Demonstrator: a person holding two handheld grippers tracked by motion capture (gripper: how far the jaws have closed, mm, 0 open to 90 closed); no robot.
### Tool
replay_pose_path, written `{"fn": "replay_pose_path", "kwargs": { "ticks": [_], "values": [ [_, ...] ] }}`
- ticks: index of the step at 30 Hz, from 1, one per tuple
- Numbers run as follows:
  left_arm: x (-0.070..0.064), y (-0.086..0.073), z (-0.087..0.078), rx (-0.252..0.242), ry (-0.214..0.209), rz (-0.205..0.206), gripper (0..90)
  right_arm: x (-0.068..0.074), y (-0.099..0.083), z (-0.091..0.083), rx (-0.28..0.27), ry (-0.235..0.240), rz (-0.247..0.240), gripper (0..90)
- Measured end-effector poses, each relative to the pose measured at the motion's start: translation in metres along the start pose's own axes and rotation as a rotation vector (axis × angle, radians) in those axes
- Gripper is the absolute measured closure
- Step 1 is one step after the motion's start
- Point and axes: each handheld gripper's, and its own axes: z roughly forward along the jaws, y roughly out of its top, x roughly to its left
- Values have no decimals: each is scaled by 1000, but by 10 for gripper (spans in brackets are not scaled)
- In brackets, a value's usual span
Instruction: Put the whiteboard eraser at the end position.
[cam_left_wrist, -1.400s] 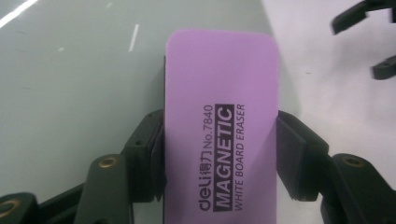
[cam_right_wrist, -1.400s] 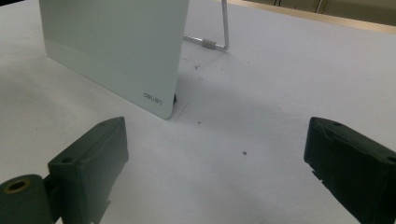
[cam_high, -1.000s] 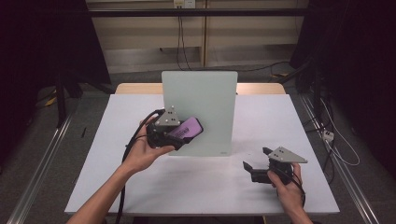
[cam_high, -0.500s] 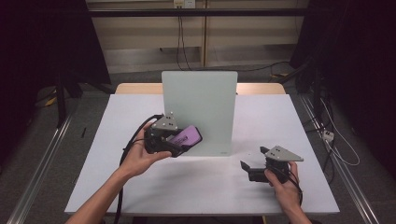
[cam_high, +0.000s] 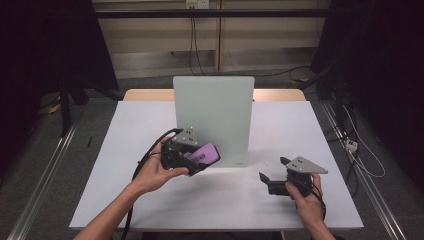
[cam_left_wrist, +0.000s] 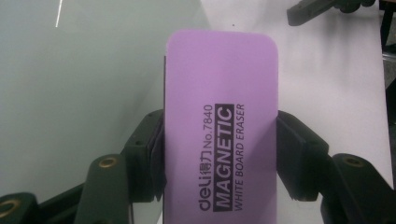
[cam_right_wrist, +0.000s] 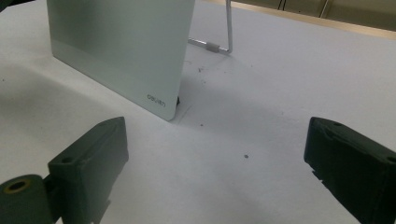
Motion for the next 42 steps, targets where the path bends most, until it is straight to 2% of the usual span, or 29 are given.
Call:
{"fn": "replay_pose_path", "kwargs": {
  "ticks": [4,9,11,12,14,16,18,19,24,26,27,32,33,38,39,40,42],
  "values": [
    [-5,1,3,24,-7,21,409,1,0,1,1,2,0,65],
    [-9,3,10,38,-12,27,409,0,0,0,0,0,1,65],
    [-9,2,14,33,-52,12,409,0,0,0,-2,1,1,64],
    [-10,1,17,41,-55,9,409,-1,0,0,-3,2,2,64],
    [-12,1,21,79,-54,27,409,-1,0,0,-3,4,3,64],
    [-15,1,25,76,-56,29,410,-1,0,0,-1,5,1,64],
    [-17,2,27,97,-59,52,409,0,0,0,-3,6,-2,64],
    [-18,2,29,103,-79,52,409,0,-1,0,-2,7,-2,64],
    [-23,1,38,142,-79,67,409,-1,-1,-1,-4,7,4,64],
    [-23,1,40,160,-107,65,409,-1,-1,-1,-4,8,4,64],
    [-25,0,42,162,-96,64,409,0,-1,-1,-5,8,3,64],
    [-27,-1,50,191,-115,59,409,0,0,1,-1,11,7,64],
    [-28,-2,52,195,-100,58,409,0,0,2,0,12,5,64],
    [-29,-5,60,224,-121,40,409,-1,0,2,-3,13,8,64],
    [-29,-4,60,251,-123,48,409,-2,0,2,-4,13,7,64],
    [-30,-6,62,233,-126,43,409,-1,0,2,-3,13,5,64],
    [-32,-6,62,235,-132,42,409,-1,1,3,-5,16,-1,64]
  ]
}}
